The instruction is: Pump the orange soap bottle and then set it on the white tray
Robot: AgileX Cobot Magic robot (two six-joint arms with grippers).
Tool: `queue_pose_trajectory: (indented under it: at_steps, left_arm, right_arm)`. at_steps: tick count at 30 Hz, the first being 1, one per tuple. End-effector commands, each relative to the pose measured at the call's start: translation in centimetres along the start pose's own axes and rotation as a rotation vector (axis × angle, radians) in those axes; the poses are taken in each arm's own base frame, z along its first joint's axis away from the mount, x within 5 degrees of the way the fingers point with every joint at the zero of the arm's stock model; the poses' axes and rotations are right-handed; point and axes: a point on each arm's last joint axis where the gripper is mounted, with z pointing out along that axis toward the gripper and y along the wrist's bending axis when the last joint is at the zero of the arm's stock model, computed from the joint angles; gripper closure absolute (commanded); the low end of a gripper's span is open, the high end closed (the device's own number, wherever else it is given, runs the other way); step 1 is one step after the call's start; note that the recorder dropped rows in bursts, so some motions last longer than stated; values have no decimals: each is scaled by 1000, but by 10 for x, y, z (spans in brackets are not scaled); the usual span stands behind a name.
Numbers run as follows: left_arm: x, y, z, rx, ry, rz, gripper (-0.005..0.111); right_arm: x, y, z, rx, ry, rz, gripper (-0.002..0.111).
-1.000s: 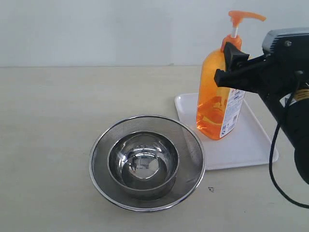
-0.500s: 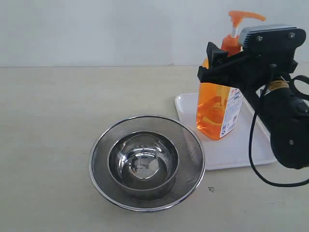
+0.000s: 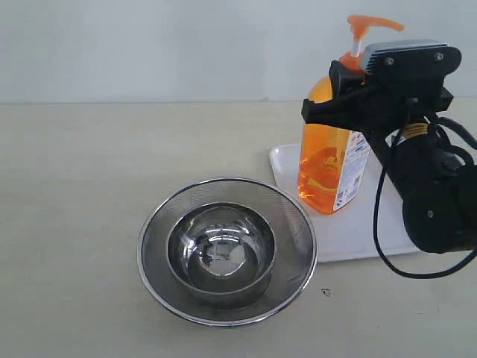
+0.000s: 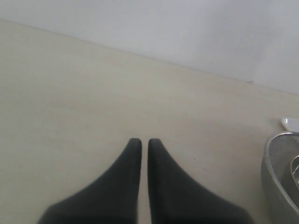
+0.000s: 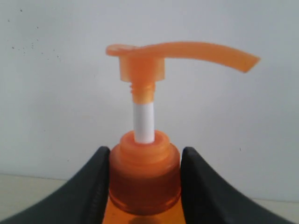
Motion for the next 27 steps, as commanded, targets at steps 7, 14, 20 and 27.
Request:
queue_pose_trajectory:
  at_steps: [7, 14, 20, 27]
  left_arm:
    - [0, 0, 0, 2, -11, 7, 102]
    - [0, 0, 0, 2, -11, 7, 102]
    - [0, 0, 0, 2, -11, 7, 102]
    - [0, 0, 0, 2, -11, 7, 102]
  right_arm:
    - [-26, -5, -1, -78, -16, -40, 108]
    - [-58, -35, -6, -142, -22, -52, 108]
    - [-75, -52, -2, -333, -9, -63, 108]
    - [-95, -66, 5, -538, 41, -79, 108]
